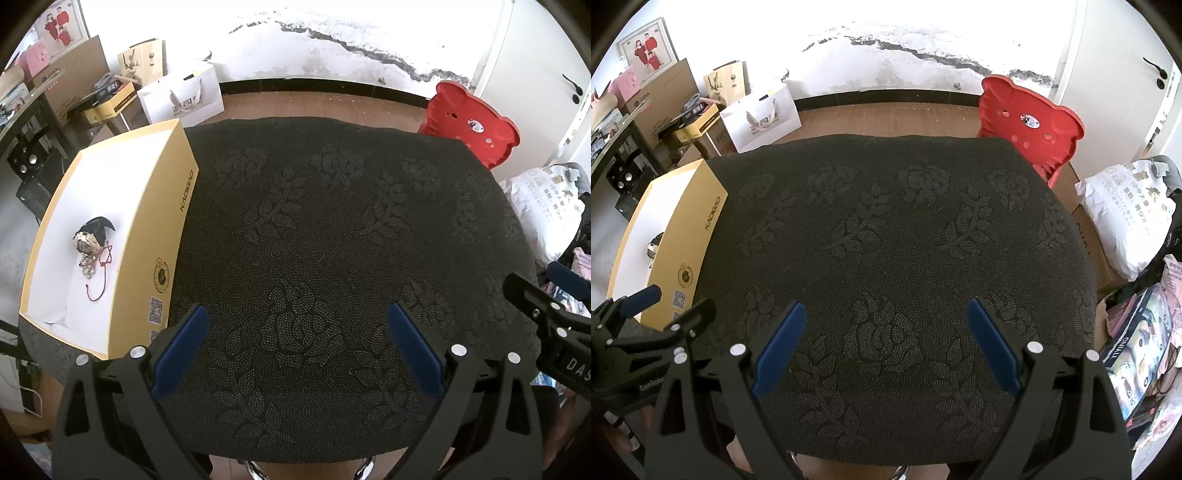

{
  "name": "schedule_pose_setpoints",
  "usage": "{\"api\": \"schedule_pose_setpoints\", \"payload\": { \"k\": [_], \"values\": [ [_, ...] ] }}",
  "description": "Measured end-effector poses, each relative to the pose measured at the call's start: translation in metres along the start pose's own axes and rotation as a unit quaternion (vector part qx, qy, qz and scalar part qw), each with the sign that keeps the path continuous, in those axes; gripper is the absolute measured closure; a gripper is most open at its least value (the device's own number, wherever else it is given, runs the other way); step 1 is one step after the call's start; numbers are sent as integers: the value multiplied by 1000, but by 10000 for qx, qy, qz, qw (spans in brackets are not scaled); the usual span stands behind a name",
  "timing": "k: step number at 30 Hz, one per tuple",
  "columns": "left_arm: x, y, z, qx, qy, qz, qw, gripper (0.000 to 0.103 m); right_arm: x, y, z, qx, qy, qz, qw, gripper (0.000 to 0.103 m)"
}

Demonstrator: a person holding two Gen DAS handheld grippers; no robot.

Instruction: Organize jewelry

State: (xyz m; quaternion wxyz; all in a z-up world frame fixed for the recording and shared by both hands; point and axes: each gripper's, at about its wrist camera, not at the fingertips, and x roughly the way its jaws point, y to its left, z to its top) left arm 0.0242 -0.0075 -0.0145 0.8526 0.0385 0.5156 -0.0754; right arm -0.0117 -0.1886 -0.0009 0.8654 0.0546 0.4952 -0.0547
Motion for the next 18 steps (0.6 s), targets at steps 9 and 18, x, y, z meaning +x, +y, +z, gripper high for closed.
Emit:
{"api": "schedule_pose_setpoints", "payload": {
  "k": [9,18],
  "values": [
    [-5,0,-2,-31,-11,-33,10000,8,-3,-3,-1,-25,-15,-9,10000,17],
    [-9,5,-1,-52,-38,-67,10000,8,-8,-3,-2,-46,-42,-8,10000,17]
  ]
}}
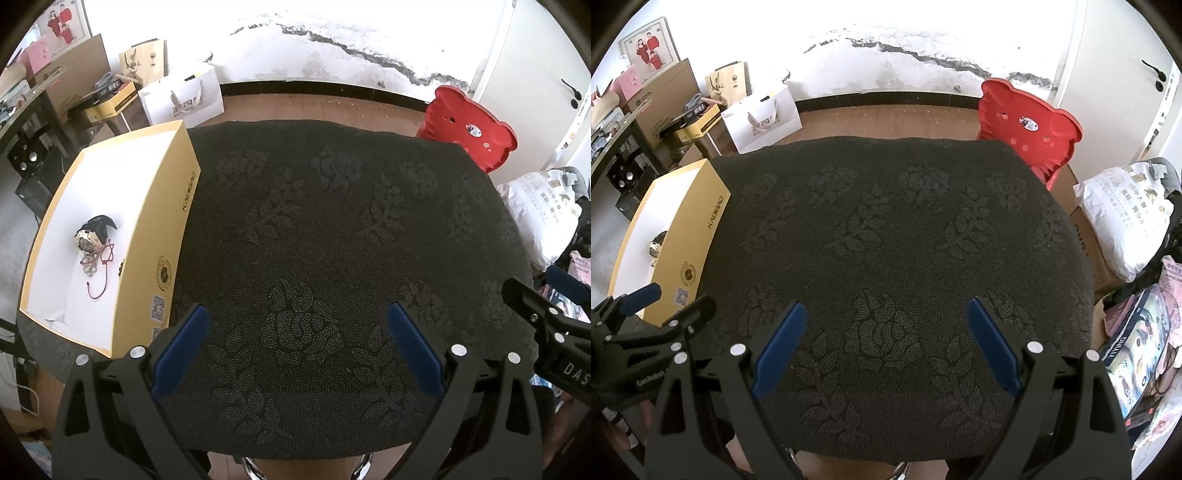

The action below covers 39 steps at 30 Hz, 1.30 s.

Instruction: Organize jewelry

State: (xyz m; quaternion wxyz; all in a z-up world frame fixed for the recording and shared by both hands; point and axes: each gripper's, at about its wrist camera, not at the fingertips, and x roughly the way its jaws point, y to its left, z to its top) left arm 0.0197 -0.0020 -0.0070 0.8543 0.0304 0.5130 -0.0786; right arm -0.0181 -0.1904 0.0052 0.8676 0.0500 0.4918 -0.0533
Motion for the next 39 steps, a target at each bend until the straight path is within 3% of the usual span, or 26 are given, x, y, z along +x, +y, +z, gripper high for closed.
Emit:
{"api": "schedule_pose_setpoints", "payload": {
  "k": [16,21,24,39],
  "values": [
    [-7,0,0,29,-62,109,9999,6,-5,-1,0,-3,-45,-39,10000,17],
    [-8,-5,-1,278,-118,228,9993,6,-8,-1,0,-7,-49,-44,10000,17],
    [-7,-2,0,196,-54,75,9998,6,-8,-1,0,-17,-42,-41,10000,17],
    [-13,0,0,221,-204,256,9992,6,-10,0,0,-70,-62,-51,9999,17]
  ]
}}
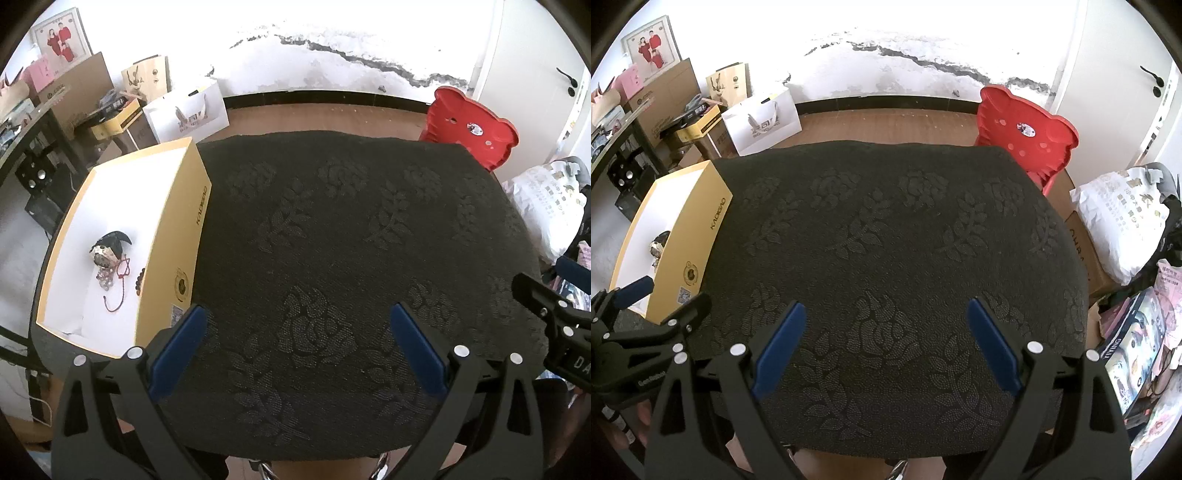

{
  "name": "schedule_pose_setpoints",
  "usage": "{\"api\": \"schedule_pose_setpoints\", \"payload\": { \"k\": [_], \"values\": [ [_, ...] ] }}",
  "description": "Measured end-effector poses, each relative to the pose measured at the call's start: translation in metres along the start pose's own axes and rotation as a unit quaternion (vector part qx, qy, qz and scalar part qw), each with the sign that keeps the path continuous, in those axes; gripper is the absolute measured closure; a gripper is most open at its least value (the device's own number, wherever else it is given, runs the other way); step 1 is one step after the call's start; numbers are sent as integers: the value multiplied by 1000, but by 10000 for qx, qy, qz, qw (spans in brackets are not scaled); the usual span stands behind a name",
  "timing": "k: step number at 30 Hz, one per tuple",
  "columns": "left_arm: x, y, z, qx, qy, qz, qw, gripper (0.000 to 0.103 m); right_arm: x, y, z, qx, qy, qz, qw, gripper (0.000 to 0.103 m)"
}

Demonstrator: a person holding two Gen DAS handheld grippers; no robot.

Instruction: Organize jewelry

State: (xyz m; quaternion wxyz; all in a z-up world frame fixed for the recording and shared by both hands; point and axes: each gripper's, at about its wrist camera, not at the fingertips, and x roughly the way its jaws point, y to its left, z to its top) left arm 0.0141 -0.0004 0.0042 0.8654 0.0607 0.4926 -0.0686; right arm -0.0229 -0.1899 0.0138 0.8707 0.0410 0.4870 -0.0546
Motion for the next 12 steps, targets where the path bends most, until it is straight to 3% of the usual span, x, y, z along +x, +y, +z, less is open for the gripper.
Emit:
{"api": "schedule_pose_setpoints", "payload": {
  "k": [12],
  "values": [
    [-2,7,-2,-190,23,-162,9997,6,0,0,0,2,-7,3,10000,17]
  ]
}}
